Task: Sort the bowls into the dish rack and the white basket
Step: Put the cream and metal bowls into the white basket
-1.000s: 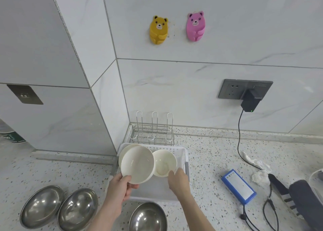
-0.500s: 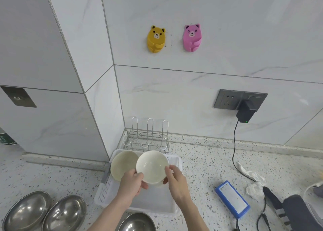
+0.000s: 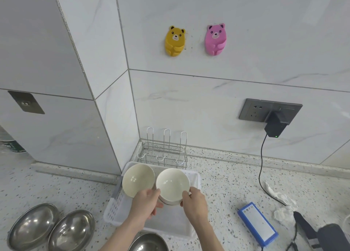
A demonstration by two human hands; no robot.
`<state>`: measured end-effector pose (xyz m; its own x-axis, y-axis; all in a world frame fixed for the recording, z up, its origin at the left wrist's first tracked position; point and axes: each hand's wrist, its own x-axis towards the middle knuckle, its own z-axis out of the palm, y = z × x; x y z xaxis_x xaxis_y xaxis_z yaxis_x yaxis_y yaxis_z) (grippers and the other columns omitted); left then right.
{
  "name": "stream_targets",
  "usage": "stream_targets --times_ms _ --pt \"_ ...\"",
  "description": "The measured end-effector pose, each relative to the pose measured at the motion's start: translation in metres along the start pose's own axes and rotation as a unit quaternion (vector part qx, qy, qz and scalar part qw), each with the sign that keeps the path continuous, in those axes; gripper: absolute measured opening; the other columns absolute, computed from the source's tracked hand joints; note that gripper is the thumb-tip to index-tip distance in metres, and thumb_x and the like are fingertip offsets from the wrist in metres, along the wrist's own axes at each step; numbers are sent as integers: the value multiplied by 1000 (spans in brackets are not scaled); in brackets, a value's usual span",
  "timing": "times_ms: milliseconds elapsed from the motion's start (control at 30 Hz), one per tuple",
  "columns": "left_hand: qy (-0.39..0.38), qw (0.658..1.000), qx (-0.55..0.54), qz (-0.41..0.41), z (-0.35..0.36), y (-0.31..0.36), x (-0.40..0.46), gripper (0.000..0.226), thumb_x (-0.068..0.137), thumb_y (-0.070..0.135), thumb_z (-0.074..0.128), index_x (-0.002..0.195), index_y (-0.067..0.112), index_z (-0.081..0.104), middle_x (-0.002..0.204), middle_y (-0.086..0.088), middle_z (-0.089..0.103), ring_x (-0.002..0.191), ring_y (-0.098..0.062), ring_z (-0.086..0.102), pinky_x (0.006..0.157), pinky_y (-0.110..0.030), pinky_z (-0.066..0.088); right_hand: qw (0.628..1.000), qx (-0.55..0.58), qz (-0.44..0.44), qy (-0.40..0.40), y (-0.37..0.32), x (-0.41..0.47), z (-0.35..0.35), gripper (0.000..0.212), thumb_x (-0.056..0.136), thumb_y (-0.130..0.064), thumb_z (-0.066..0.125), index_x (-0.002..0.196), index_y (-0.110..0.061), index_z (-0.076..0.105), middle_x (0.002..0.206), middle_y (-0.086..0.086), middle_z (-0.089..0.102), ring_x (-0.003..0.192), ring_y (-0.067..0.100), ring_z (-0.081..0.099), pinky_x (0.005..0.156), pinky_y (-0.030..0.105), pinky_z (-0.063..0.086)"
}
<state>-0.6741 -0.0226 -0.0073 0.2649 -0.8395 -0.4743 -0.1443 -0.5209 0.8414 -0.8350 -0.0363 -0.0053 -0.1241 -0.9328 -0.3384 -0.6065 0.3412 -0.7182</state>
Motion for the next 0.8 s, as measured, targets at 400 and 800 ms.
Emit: stream_targets --times_ms 400,800 --pt "-13 997 -46 -64 13 -6 1 15 98 30 55 97 15 59 86 -20 74 38 -15 57 35 -17 27 999 -51 5 -19 -4 1 0 26 93 -27 42 102 -9 59 102 7 66 88 26 64 74 33 50" --pt "3 996 -65 -64 19 -9 10 15 96 25 58 103 11 60 80 -22 75 40 -14 53 36 -19 27 992 -118 -14 31 -1 2 4 30 97 -27 41 98 -6 62 68 -9 38 70 17 48 62 28 38"
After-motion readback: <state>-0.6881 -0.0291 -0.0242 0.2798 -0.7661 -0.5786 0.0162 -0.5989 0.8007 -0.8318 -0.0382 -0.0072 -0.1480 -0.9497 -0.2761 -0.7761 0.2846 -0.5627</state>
